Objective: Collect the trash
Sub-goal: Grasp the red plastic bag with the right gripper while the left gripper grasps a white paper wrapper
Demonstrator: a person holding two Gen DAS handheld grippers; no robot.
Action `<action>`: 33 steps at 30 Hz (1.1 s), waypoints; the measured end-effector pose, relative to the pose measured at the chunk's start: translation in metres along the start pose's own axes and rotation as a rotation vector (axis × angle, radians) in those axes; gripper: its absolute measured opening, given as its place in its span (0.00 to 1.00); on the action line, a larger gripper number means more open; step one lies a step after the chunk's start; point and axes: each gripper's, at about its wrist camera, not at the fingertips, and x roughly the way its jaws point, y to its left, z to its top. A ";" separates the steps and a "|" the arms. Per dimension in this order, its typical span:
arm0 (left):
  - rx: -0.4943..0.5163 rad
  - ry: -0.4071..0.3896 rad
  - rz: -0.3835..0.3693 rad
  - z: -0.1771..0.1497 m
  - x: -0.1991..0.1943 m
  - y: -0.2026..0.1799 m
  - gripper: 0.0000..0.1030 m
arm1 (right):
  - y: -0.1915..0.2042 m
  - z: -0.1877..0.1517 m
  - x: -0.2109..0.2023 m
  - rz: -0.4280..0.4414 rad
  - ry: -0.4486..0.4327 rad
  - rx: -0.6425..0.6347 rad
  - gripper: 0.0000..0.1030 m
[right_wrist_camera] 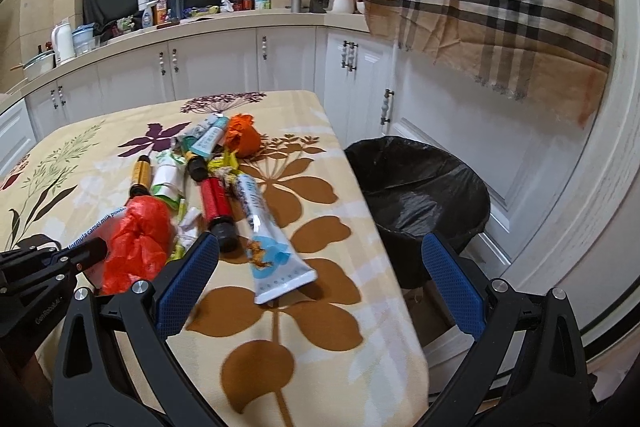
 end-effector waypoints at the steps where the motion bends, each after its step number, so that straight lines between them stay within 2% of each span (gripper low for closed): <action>1: -0.002 -0.003 0.002 0.000 -0.002 0.002 0.03 | 0.004 0.001 -0.001 0.007 -0.003 -0.008 0.96; 10: -0.045 -0.044 0.102 -0.003 -0.024 0.039 0.03 | 0.049 0.010 -0.007 0.100 -0.028 -0.088 0.94; 11: -0.050 -0.045 0.116 -0.003 -0.026 0.044 0.03 | 0.054 0.010 -0.006 0.114 -0.028 -0.094 0.91; 12: -0.058 -0.047 0.132 -0.004 -0.028 0.051 0.03 | 0.058 0.010 -0.005 0.126 -0.027 -0.097 0.83; 13: -0.067 -0.048 0.143 -0.004 -0.029 0.056 0.03 | 0.063 0.011 -0.004 0.145 -0.021 -0.102 0.79; 16: -0.099 -0.047 0.170 -0.006 -0.032 0.072 0.03 | 0.077 0.010 0.001 0.183 0.002 -0.119 0.75; 18: -0.116 -0.049 0.188 -0.007 -0.033 0.081 0.03 | 0.083 0.009 0.003 0.201 0.009 -0.130 0.65; 20: -0.127 -0.050 0.197 -0.008 -0.034 0.087 0.03 | 0.091 0.008 0.005 0.227 0.020 -0.145 0.62; 22: -0.132 -0.050 0.204 -0.007 -0.035 0.091 0.03 | 0.098 0.006 0.009 0.243 0.039 -0.160 0.57; 26: -0.133 -0.054 0.206 -0.008 -0.034 0.095 0.03 | 0.106 0.000 0.021 0.271 0.091 -0.177 0.37; 28: -0.133 -0.055 0.205 -0.008 -0.034 0.095 0.03 | 0.108 -0.004 0.024 0.290 0.109 -0.182 0.31; 33: -0.138 -0.056 0.191 -0.007 -0.034 0.095 0.03 | 0.109 -0.003 0.017 0.294 0.076 -0.191 0.20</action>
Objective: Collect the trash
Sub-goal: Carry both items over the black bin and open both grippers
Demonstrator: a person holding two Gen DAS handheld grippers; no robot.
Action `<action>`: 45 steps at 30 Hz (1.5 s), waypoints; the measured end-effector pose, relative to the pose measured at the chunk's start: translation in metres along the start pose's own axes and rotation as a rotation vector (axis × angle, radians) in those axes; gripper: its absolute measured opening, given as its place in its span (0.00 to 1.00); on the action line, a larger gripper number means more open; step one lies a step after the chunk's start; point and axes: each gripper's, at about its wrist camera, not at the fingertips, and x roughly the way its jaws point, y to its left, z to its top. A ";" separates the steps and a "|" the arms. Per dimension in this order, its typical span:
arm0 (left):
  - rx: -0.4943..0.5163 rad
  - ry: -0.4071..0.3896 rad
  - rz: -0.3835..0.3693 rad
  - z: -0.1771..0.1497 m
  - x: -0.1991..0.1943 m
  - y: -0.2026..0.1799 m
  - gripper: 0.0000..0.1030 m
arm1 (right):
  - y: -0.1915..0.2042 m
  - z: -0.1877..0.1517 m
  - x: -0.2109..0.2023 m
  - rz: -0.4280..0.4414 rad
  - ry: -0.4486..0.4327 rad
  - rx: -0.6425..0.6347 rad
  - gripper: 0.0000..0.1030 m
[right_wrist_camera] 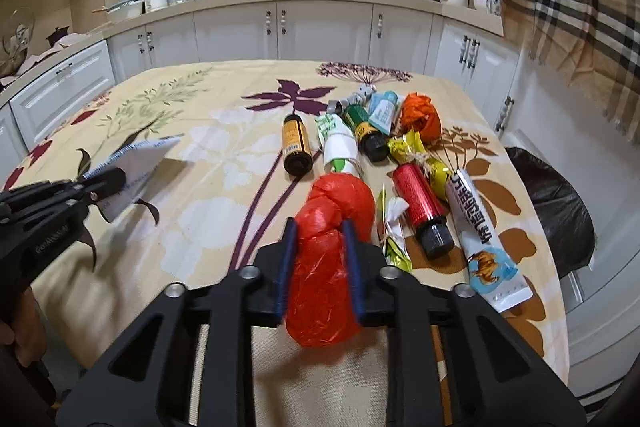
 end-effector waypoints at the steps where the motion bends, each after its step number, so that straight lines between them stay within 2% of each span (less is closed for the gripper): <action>1: 0.002 -0.003 -0.001 0.000 -0.001 -0.002 0.03 | -0.001 0.000 -0.002 0.002 -0.008 0.005 0.20; 7: 0.025 -0.031 -0.029 0.010 -0.009 -0.018 0.03 | -0.012 0.008 -0.020 -0.003 -0.065 0.033 0.19; 12: 0.054 -0.051 -0.092 0.026 -0.012 -0.044 0.03 | -0.033 0.019 -0.034 -0.030 -0.117 0.065 0.18; 22: 0.183 -0.117 -0.215 0.063 0.000 -0.132 0.03 | -0.122 0.033 -0.045 -0.195 -0.187 0.161 0.18; 28: 0.237 -0.109 -0.269 0.079 0.024 -0.187 0.03 | -0.186 0.032 -0.032 -0.300 -0.185 0.221 0.18; 35: 0.299 -0.102 -0.299 0.093 0.053 -0.248 0.03 | -0.237 0.030 -0.003 -0.401 -0.159 0.239 0.18; 45: 0.380 -0.037 -0.297 0.100 0.101 -0.307 0.03 | -0.285 0.023 0.034 -0.437 -0.119 0.295 0.18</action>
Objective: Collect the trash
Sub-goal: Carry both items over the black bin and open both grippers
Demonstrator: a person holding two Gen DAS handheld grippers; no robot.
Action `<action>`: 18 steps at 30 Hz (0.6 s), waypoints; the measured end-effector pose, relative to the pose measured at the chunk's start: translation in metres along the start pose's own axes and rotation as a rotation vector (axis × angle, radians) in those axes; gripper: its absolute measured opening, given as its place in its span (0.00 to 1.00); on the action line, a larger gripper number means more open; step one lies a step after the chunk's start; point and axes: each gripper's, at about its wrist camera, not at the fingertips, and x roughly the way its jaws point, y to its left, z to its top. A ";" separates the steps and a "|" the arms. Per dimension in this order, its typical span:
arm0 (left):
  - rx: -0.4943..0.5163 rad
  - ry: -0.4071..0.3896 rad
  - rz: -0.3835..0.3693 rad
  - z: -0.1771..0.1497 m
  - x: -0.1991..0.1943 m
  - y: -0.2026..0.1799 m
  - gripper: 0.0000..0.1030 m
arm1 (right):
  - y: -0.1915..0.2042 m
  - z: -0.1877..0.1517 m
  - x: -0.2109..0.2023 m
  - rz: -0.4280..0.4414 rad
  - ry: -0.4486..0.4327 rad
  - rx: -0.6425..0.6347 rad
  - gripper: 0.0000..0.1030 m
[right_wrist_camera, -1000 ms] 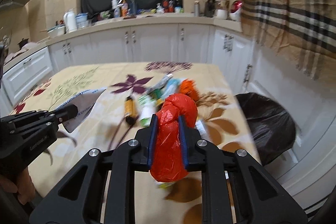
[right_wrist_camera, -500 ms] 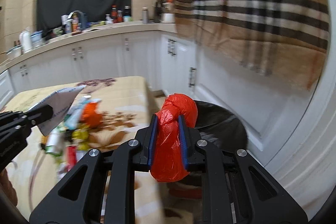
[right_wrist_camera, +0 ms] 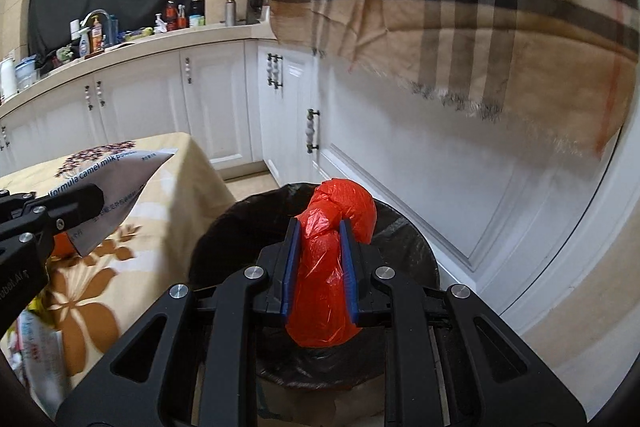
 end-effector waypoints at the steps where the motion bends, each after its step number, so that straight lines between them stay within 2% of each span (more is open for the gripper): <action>1: 0.007 0.003 -0.001 0.002 0.005 -0.004 0.03 | -0.003 0.000 0.004 0.000 0.005 0.007 0.18; 9: 0.039 0.057 -0.003 0.010 0.042 -0.021 0.06 | -0.022 -0.001 0.039 -0.017 0.045 0.053 0.21; 10: 0.036 0.074 -0.008 0.010 0.046 -0.022 0.12 | -0.023 -0.001 0.041 -0.022 0.045 0.060 0.23; 12: 0.021 0.098 -0.023 0.013 0.053 -0.022 0.21 | -0.026 -0.001 0.047 -0.030 0.049 0.073 0.34; 14: 0.009 0.092 -0.017 0.014 0.052 -0.021 0.35 | -0.029 -0.003 0.050 -0.039 0.050 0.081 0.42; 18: 0.013 0.073 -0.008 0.015 0.050 -0.023 0.39 | -0.033 -0.004 0.050 -0.043 0.053 0.088 0.43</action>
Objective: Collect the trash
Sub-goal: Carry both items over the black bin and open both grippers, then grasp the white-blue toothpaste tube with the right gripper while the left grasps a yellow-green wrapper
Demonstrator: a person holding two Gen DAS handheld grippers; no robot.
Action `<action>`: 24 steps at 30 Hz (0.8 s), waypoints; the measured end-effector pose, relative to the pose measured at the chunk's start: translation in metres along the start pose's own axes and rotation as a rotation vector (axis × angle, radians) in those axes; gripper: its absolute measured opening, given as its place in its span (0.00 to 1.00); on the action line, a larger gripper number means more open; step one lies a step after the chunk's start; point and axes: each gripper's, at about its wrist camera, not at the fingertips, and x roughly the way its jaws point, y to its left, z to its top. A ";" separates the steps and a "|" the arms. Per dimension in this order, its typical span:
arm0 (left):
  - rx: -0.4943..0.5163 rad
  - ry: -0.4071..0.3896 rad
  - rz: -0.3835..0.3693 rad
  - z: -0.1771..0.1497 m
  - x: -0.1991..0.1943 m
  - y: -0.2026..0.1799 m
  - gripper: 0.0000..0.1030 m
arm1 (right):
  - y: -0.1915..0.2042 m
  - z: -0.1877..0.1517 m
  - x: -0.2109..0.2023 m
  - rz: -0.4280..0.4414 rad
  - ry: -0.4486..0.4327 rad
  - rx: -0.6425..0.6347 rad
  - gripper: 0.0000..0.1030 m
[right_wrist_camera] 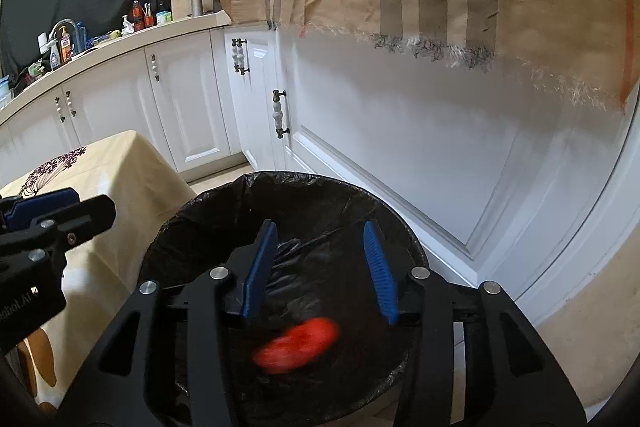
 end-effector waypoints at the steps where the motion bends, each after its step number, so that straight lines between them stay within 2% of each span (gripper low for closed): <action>1: 0.000 -0.002 0.000 0.000 0.000 0.000 0.39 | -0.001 -0.001 -0.002 -0.001 0.000 0.002 0.43; 9: -0.012 -0.015 0.002 -0.003 -0.008 0.005 0.40 | 0.001 -0.007 -0.018 0.006 0.011 0.005 0.44; 14: -0.031 -0.048 0.004 -0.005 -0.026 0.014 0.40 | 0.010 -0.010 -0.035 0.018 0.011 -0.012 0.44; 24: -0.100 -0.070 0.075 -0.032 -0.078 0.062 0.40 | 0.042 -0.016 -0.085 0.098 0.002 -0.052 0.44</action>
